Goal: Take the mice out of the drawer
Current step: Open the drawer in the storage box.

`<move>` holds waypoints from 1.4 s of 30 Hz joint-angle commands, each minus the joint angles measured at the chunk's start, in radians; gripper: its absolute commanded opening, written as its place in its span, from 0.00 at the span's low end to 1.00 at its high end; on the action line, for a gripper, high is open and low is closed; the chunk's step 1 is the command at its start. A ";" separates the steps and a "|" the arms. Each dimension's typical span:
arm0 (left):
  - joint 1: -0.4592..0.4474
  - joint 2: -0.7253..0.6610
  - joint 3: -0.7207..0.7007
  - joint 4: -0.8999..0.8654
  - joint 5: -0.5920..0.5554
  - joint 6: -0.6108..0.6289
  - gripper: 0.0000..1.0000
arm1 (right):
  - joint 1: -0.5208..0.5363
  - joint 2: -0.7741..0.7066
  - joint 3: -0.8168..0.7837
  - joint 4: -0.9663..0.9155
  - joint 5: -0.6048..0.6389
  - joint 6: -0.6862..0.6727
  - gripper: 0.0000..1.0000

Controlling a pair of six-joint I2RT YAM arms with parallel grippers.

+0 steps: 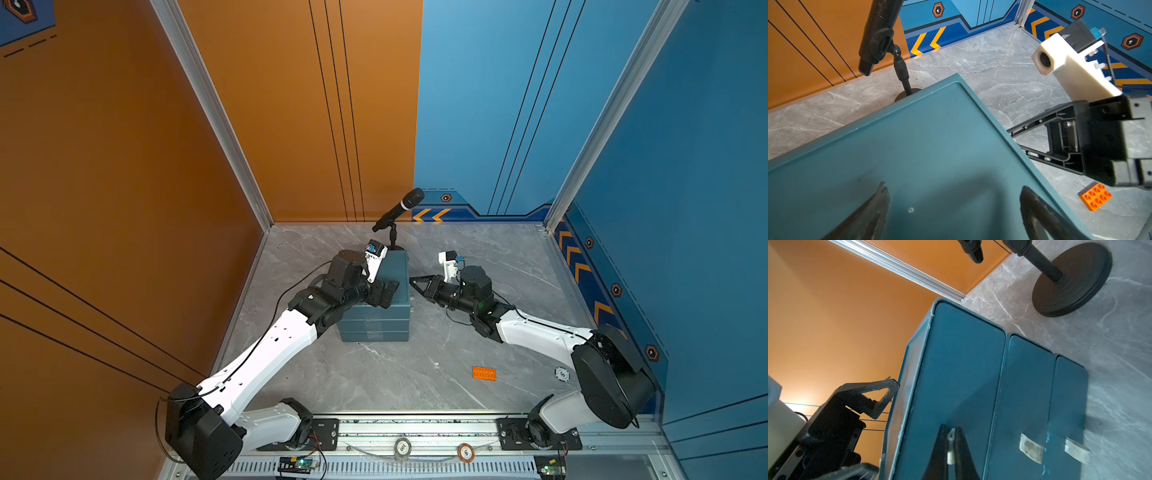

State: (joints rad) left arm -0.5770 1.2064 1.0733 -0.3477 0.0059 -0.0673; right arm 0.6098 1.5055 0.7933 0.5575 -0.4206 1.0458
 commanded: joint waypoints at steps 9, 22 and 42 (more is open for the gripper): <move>-0.012 0.003 -0.011 0.001 -0.030 0.016 0.98 | 0.014 -0.024 -0.021 -0.002 0.094 0.010 0.00; -0.023 -0.002 -0.012 0.001 -0.042 0.021 0.98 | 0.022 -0.098 -0.046 -0.101 0.227 -0.022 0.00; -0.029 -0.004 -0.010 -0.002 -0.063 0.020 0.98 | -0.097 -0.368 -0.125 -0.432 0.420 -0.148 0.00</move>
State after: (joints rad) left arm -0.5968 1.2064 1.0733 -0.3481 -0.0330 -0.0669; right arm 0.5373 1.1725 0.6872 0.1886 -0.0463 0.9314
